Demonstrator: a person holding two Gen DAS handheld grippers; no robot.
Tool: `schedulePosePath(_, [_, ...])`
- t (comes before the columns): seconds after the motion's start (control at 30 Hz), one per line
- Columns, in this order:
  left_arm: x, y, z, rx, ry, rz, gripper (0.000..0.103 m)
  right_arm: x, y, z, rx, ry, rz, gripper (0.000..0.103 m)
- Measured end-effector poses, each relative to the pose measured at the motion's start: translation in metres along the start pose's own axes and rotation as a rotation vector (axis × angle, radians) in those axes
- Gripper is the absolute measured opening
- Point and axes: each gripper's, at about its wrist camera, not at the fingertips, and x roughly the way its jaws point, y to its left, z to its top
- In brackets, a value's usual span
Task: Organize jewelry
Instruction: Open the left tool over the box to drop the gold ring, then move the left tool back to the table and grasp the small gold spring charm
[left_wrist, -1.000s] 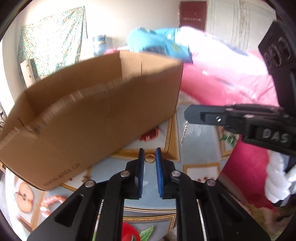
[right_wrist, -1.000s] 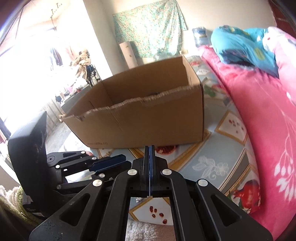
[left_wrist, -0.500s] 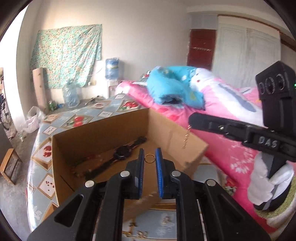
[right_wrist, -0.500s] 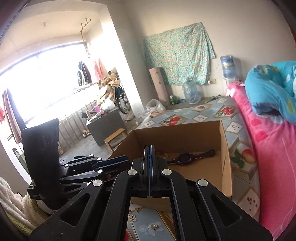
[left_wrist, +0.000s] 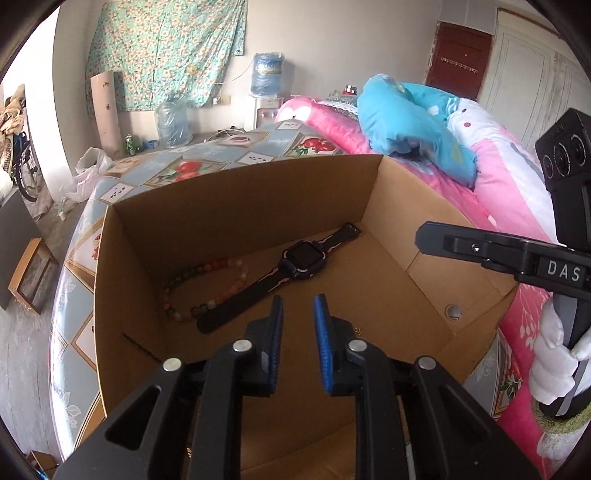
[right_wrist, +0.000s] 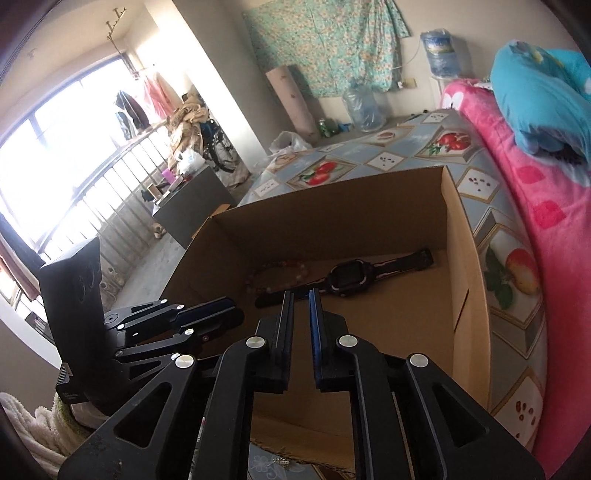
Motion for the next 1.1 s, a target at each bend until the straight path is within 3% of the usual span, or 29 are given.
schedulePosePath(0.27, [-0.031,0.0,-0.002,-0.002,-0.11,-0.026,0.025,-0.057,0.003,-0.002,0.015,-0.138,0.026,0.015])
schedulePosePath(0.43, [-0.068,-0.006,-0.019,0.022,-0.189,-0.062,0.032,-0.102,0.011,-0.034,-0.033,-0.234,0.038,0.021])
schedulePosePath(0.57, [-0.088,-0.011,-0.042,0.033,-0.2,-0.085,0.035,-0.123,0.01,-0.063,-0.045,-0.248,0.019,0.021])
schedulePosePath(0.83, [-0.105,-0.033,-0.086,0.064,-0.166,-0.13,0.038,-0.115,-0.007,-0.119,0.063,-0.125,0.025,0.022])
schedulePosePath(0.97, [-0.087,-0.053,-0.106,0.072,-0.085,-0.186,0.039,-0.085,-0.004,-0.148,0.099,0.005,0.022,0.022])
schedulePosePath(1.1, [-0.06,-0.084,-0.126,0.136,-0.01,-0.206,0.039,-0.068,0.003,-0.162,0.072,0.076,-0.06,0.022])
